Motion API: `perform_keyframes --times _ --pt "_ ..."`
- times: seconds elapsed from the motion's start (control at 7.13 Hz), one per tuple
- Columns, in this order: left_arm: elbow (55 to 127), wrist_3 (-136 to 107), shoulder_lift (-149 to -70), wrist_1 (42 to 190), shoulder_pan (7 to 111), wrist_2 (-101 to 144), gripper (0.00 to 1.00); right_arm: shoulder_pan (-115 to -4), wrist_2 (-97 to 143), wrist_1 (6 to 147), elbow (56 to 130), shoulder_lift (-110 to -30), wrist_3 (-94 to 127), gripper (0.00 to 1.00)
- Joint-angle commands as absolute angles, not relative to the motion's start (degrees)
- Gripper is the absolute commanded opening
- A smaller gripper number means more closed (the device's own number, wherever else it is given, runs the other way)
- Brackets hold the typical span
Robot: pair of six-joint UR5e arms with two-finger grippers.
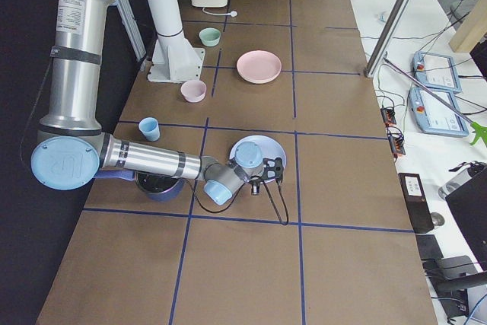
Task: Stack three plates with pink and blue
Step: 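Reach the right gripper to the light blue plate rim and grasp it, then lift the light blue plate with the right gripper over the pink plate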
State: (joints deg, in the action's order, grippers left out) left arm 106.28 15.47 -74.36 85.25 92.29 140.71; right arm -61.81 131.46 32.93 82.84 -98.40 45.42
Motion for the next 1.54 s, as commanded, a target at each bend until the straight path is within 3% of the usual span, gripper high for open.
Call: perform_keyframes --times 0.0,0.42,0.98,1.4 --pt "106.3 15.5 -74.4 85.3 92.3 140.7 1.0 -61.9 132.8 32.8 84.9 -98.0 45.7 0.0" --pt "106.3 15.2 -74.4 85.4 92.2 140.7 1.0 -60.1 134.7 33.7 88.1 -85.6 64.1 0.0" --pt "106.3 14.9 -74.4 85.4 92.2 140.7 1.0 -48.3 130.7 39.5 89.2 -67.3 86.2 0.0" --pt "106.1 14.2 -74.9 85.4 92.2 140.7 1.0 -34.1 113.4 52.5 95.4 -65.2 86.2 0.0"
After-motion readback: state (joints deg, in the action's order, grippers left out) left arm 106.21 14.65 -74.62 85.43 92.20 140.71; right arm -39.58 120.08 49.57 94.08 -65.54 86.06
